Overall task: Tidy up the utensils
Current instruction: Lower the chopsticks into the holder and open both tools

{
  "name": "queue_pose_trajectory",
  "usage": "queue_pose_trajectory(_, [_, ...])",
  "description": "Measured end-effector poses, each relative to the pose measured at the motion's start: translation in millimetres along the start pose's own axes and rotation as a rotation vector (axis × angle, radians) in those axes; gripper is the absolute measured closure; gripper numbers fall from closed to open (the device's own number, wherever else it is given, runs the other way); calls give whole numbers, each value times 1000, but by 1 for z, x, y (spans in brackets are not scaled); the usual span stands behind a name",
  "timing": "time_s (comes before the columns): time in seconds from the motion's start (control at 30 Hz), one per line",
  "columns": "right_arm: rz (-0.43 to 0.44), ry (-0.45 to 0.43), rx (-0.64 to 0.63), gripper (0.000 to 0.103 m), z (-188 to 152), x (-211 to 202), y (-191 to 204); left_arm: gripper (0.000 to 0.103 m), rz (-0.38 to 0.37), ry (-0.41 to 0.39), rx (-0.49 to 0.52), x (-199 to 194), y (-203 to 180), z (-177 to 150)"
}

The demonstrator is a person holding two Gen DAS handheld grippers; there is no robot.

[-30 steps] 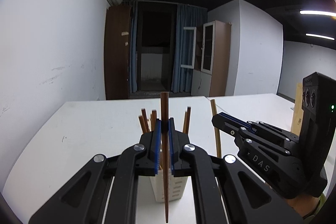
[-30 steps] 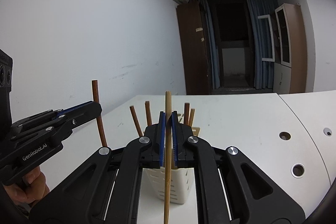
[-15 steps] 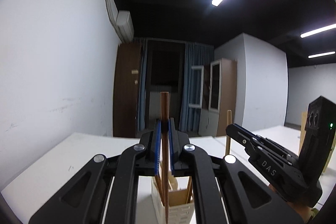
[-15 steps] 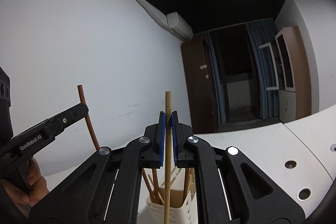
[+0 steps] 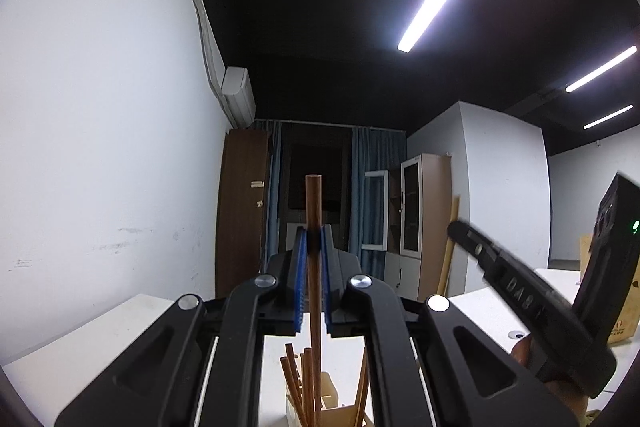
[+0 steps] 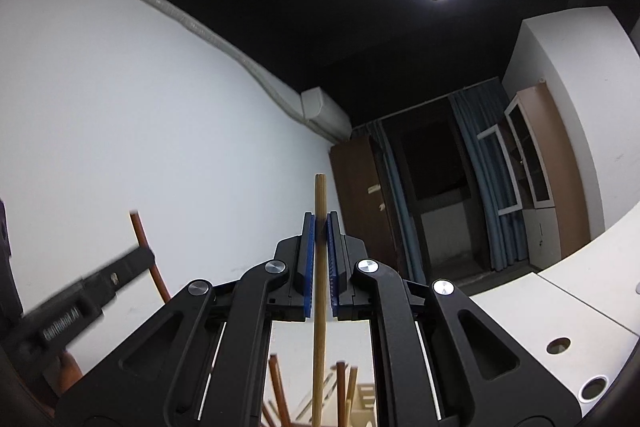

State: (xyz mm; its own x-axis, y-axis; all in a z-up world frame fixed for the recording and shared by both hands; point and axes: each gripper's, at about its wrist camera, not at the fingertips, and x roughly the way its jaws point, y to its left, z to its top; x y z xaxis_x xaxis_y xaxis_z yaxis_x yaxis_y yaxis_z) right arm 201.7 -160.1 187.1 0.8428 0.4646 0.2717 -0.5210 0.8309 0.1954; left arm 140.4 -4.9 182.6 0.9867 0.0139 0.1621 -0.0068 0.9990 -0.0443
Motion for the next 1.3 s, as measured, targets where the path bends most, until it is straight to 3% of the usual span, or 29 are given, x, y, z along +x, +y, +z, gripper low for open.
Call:
queue_pose_trajectory(0.17, [6,26,-18,97,-10,16,1,96,25,77,-27,18,-1,-6])
queue_pose_trajectory(0.33, [13,121,-43,97,-31,42,2,96,35,154,-20,39,4,-20])
queue_pose_trajectory(0.57, [10,180,-75,97,-43,45,8,96,-1,261,-37,60,15,-41])
queue_pose_trajectory(1.3, [5,342,-128,97,-68,31,15,96,-65,339,-4,59,12,-62])
